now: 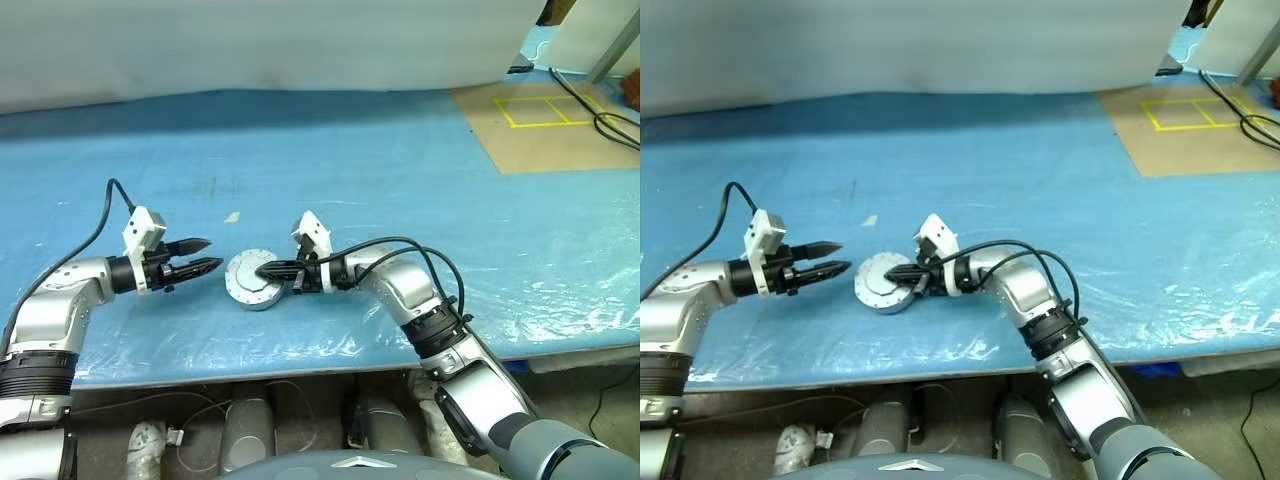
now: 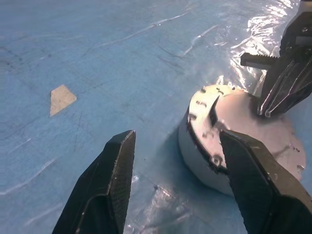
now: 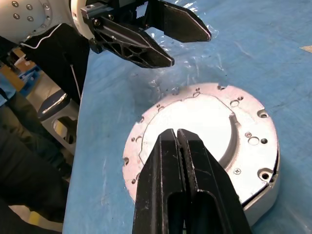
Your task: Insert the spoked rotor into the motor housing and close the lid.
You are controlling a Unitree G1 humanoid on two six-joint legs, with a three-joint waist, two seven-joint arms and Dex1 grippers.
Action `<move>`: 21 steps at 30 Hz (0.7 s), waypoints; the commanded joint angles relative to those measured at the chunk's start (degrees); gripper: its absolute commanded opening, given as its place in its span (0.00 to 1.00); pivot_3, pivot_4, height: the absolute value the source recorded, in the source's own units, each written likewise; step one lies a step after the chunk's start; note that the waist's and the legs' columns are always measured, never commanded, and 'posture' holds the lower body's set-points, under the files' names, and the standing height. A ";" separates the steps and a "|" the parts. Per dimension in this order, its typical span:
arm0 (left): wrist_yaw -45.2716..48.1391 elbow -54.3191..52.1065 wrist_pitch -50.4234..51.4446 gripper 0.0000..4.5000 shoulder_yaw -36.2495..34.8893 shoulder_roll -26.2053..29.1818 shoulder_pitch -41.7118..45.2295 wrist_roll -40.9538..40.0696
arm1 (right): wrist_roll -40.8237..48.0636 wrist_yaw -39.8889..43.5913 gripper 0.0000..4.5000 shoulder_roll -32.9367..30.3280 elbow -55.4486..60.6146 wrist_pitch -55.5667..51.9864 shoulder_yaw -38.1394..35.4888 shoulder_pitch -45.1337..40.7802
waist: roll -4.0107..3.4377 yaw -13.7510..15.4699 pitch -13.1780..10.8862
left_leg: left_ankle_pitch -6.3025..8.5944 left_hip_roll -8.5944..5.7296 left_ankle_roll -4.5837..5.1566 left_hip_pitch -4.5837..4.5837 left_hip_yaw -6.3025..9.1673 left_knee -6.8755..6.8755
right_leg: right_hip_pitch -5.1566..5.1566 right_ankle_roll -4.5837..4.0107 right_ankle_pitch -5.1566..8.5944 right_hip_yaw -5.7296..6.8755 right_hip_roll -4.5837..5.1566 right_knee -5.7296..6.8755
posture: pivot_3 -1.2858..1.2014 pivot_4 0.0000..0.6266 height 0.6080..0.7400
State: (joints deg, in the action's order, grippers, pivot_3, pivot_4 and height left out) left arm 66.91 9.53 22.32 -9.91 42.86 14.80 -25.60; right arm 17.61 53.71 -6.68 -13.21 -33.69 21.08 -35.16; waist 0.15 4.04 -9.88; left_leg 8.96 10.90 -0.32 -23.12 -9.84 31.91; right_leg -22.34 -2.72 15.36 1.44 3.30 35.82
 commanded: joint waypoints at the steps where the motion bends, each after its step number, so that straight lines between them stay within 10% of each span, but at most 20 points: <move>1: 0.30 -2.47 -0.21 0.64 -1.59 0.86 -0.85 -1.27 | -1.84 0.23 0.00 0.18 -2.36 1.20 1.34 0.53 | 0.01 -0.02 0.01 | 0.00 0.00 0.00 0.05 0.00 0.00 | 0.03 0.00 0.00 0.00 0.00 0.00 | 0.52 0.24 1.00; 13: 7.55 -11.94 1.28 0.64 -0.75 4.26 -9.27 -5.09 | 0.17 2.68 0.00 -1.82 4.57 1.40 -1.00 1.17 | 0.00 0.00 0.02 | 0.00 0.04 0.01 0.22 -0.01 0.00 | 0.14 -0.03 0.02 -0.03 -0.03 -0.01 | 0.52 0.24 1.00; 21: 7.69 -16.51 -1.30 0.65 0.46 4.52 -12.48 -3.97 | 1.48 4.94 0.51 -1.50 7.38 1.11 -0.40 -1.77 | 0.00 -0.02 0.01 | 0.00 0.04 0.01 0.17 -0.03 -0.01 | 0.10 -0.03 0.02 -0.04 -0.02 -0.02 | 0.52 0.24 1.00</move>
State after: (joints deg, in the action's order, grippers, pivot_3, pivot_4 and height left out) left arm 74.64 -4.29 21.57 -8.87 47.22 2.86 -28.69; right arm 17.73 57.06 -8.30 -8.89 -32.51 20.48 -35.75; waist 0.15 4.03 -9.86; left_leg 8.96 10.93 -0.31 -22.97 -9.87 31.90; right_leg -22.25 -2.75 15.38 1.39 3.28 35.78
